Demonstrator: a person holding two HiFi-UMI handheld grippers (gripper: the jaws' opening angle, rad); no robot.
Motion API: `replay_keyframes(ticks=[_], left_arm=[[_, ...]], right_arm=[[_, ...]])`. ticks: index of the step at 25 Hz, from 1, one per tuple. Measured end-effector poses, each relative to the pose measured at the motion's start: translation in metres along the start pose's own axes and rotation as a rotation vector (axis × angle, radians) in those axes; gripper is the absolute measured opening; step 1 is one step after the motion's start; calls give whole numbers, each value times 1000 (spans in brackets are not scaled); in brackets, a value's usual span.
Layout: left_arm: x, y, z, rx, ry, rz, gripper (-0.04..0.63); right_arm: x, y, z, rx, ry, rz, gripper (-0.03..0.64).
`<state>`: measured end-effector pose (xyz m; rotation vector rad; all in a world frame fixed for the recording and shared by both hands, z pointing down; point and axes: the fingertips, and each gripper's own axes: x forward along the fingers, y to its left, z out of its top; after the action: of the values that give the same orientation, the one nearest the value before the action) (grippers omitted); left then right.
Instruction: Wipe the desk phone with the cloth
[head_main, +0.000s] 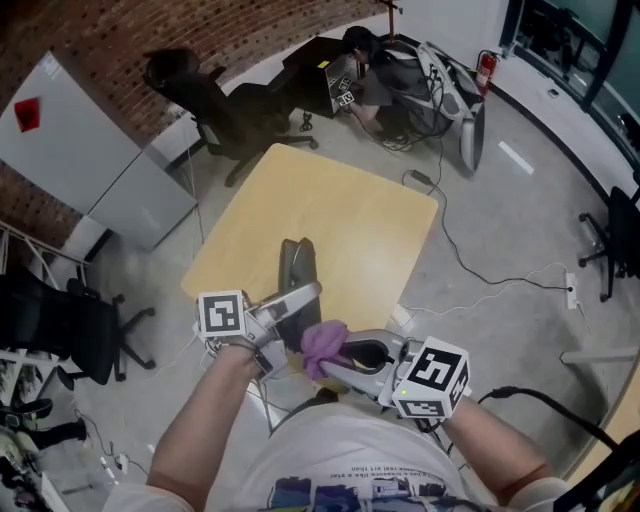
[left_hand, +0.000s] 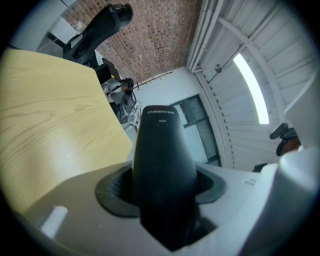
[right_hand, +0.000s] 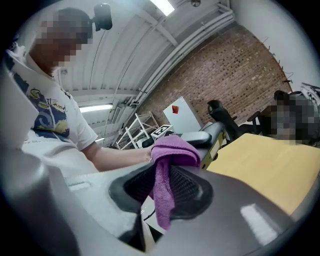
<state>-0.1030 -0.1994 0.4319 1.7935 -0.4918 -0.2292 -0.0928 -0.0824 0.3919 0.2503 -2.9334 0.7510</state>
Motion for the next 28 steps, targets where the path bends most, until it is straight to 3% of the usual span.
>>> replay_keyframes(ticks=[6, 14, 19, 28], left_arm=[[-11, -10, 3, 16, -5, -38, 290], [-12, -24, -15, 32, 55, -98, 290], [-9, -23, -24, 22, 74, -90, 288], [-9, -19, -19, 15, 75, -60, 288]], right_arm=[[-23, -15, -9, -4, 32, -35, 91], [-49, -80, 67, 14, -167, -170, 91], [-39, -101, 90, 57, -228, -167, 91], [-22, -83, 45, 162, -164, -75, 91]])
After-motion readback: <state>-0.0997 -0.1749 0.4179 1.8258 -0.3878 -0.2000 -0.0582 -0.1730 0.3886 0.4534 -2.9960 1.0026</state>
